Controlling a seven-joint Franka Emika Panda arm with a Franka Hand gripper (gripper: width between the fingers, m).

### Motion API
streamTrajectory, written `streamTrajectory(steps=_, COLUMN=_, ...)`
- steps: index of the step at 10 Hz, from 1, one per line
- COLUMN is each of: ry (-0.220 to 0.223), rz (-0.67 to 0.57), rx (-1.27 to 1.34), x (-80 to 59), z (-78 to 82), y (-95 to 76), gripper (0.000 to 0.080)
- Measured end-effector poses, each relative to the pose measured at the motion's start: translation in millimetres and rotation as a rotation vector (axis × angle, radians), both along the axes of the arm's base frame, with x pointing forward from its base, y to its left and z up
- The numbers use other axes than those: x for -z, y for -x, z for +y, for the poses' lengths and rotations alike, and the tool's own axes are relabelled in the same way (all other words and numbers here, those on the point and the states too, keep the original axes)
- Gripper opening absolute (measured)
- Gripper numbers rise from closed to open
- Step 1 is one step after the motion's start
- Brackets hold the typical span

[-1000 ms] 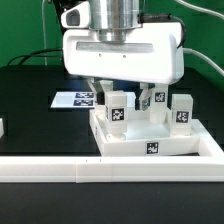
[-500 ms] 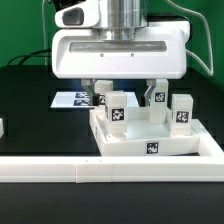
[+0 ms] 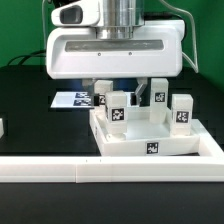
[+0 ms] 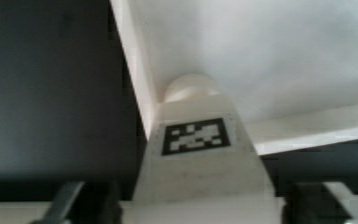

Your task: Assemble square table

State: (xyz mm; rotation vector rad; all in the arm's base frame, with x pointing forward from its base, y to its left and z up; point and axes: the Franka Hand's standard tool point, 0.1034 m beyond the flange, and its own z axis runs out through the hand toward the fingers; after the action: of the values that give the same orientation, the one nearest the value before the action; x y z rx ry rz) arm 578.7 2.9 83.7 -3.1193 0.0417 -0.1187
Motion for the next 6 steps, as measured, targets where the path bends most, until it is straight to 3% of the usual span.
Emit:
streamTrajectory(steps=1, ry=0.000, rz=0.000, rx=0.000, x=0.0, z=0.0, y=0.0, gripper=0.0290)
streamTrajectory(steps=6, ry=-0.012, rz=0.003, rx=0.156, x=0.4, z=0.1, y=0.2, gripper=0.0290)
